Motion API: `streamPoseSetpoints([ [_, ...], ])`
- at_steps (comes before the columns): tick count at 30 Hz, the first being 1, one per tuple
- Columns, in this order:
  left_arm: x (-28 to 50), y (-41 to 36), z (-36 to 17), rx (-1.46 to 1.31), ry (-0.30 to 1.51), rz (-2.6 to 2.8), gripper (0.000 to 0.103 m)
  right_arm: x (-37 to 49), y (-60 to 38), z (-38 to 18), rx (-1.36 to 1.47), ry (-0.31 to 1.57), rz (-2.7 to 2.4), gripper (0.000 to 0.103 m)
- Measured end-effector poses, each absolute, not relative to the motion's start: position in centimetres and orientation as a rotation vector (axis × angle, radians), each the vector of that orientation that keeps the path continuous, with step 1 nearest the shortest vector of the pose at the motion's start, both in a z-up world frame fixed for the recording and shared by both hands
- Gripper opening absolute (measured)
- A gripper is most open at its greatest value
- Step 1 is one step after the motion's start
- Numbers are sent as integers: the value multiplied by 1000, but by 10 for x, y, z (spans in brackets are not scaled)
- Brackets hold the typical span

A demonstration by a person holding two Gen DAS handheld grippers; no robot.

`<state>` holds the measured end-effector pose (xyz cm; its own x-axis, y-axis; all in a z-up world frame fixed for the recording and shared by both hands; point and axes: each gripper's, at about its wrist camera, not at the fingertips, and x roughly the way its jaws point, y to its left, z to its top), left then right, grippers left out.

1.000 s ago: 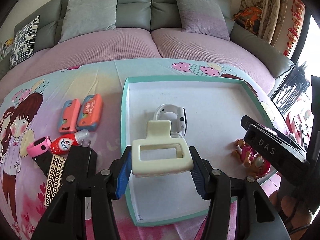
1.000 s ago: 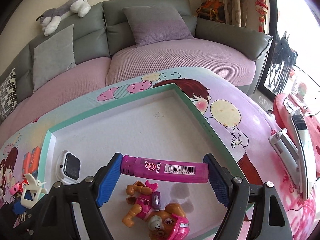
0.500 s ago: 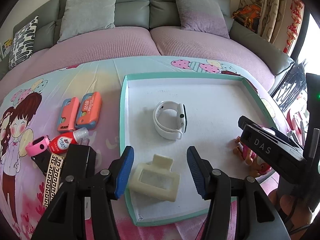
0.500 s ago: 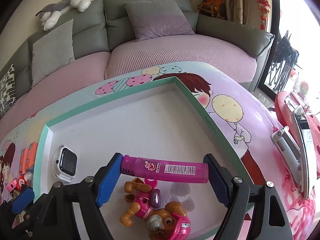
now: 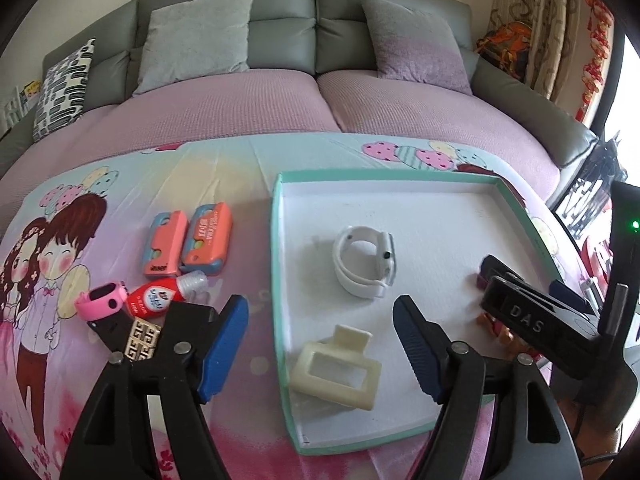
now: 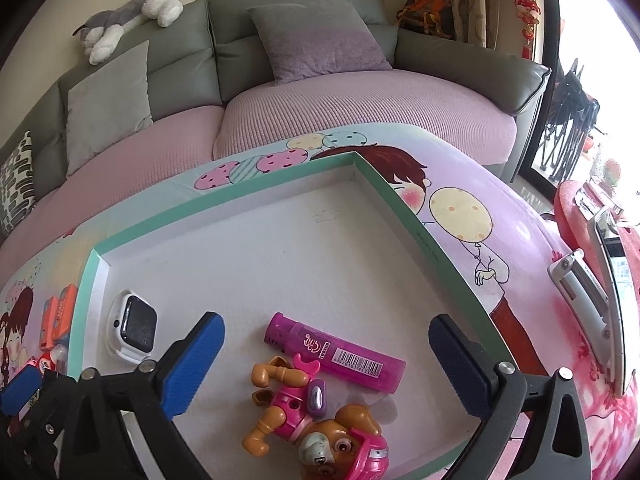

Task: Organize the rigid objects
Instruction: 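Move both tools back toward the remaining items beside the tray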

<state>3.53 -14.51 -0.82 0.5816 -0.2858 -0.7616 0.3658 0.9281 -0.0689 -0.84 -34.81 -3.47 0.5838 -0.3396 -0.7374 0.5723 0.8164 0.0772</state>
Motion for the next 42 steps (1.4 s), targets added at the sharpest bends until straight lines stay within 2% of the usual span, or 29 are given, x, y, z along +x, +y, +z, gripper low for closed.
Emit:
streamPoseSetpoints([
  [1,36,-142,-8,100,861,-360,83,-8,-348,-35,326,783,-544,103],
  [2,37,-139,-7,101,848,-337,95,-8,-348,-35,326,784,-545,103],
  [3,38,-136,-6,99,834,-318,99,-8,-348,-36,324,786,-544,103],
  [20,56,-58,10,-67,757,-102,100,-2,-331,-27,291,752,-486,103],
  [30,57,3,17,-111,763,39,100,8,-276,2,276,624,-250,103],
  [42,58,54,4,-128,853,120,100,28,-204,-6,163,667,-44,103],
])
